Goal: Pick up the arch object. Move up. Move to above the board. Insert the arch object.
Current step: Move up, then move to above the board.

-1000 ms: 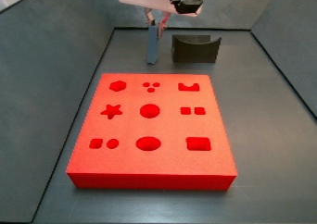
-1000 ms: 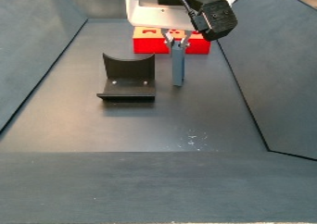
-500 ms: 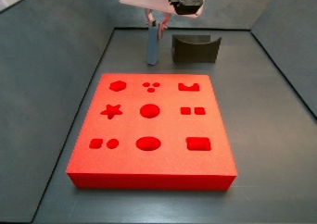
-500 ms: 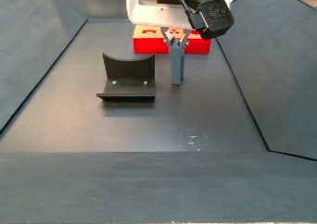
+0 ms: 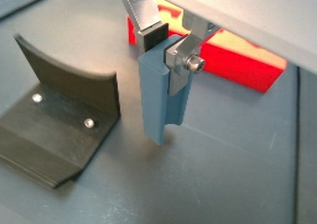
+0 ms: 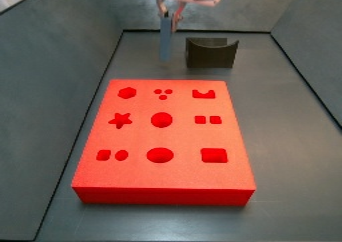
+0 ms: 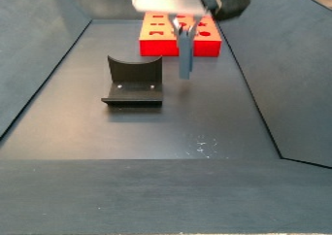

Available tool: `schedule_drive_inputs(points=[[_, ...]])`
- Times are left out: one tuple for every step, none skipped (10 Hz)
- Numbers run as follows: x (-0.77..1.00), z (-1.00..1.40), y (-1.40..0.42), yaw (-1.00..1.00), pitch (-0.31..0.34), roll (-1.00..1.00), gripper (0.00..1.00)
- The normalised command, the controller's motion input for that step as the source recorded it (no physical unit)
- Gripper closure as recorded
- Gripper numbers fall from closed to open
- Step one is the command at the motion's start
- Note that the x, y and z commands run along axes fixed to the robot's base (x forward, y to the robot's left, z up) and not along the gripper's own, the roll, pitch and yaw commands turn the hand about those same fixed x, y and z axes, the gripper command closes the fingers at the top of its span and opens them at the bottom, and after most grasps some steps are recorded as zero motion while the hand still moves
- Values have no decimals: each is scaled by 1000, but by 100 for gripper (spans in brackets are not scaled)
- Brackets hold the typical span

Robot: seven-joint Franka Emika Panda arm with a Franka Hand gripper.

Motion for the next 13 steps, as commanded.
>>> schedule_drive_inputs(points=[[-9,361,-3,17,37,-46,100],[-5,189,-6,16,41,-59,100],[-148,1000,137,-80,-146,46,100],[-154,1000,135,-83,-129,42,100],[-154,1000,127,-80,-121,32,100],[-145,1000,119,-66,-71,1,100],[-136,1000,117,-58,-23,-24,100],[-129,1000,113,-52,7,-48,100],[-124,1000,109,-47,17,-68,100],[-117,1000,106,-44,24,-93,100],[-109,1000,103,-45,32,-112,100],[-98,1000,100,-45,40,-129,100],[-86,1000,95,-45,51,-143,100]])
